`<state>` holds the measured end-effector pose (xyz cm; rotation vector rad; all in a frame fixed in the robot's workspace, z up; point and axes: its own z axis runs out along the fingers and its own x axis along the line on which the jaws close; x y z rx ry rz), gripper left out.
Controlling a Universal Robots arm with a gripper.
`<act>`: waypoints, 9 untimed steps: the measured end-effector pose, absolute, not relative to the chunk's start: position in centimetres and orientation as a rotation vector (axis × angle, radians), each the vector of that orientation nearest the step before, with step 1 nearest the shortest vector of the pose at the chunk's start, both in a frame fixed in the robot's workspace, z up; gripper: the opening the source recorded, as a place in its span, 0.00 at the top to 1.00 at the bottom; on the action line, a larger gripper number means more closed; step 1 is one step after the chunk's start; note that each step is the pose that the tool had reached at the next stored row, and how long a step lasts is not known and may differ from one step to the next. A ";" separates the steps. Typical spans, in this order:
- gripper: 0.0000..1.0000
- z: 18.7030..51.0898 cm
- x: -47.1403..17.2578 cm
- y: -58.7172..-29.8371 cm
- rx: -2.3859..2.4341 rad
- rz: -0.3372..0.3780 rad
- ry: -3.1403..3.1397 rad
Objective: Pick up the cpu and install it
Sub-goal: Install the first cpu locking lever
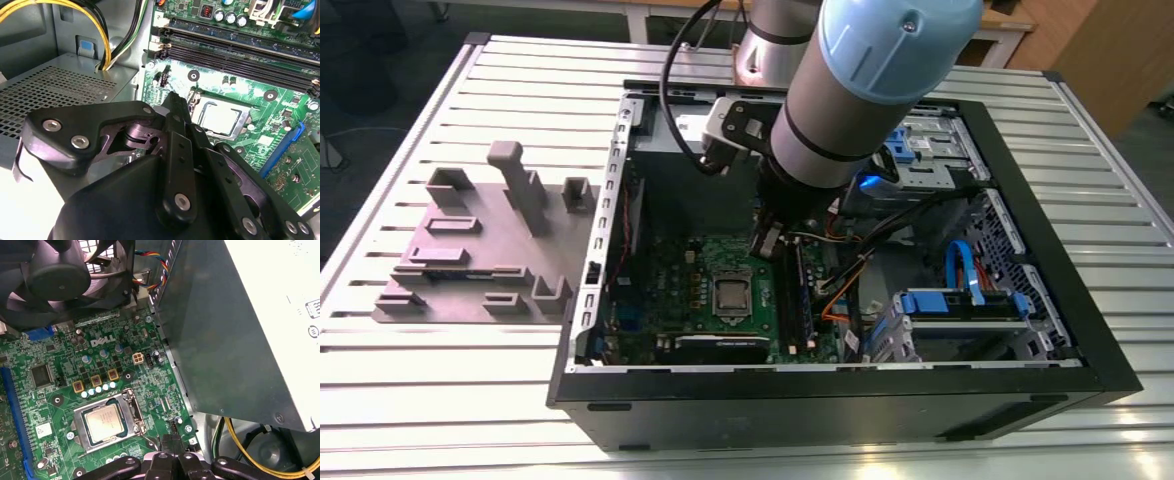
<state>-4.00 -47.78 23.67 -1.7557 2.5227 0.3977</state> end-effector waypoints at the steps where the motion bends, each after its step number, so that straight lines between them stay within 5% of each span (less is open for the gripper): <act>1: 0.90 23.7 -4.0 -47.8 -1.756 0.398 2.523; 9: 0.90 23.7 -4.1 -48.1 -1.786 0.392 2.509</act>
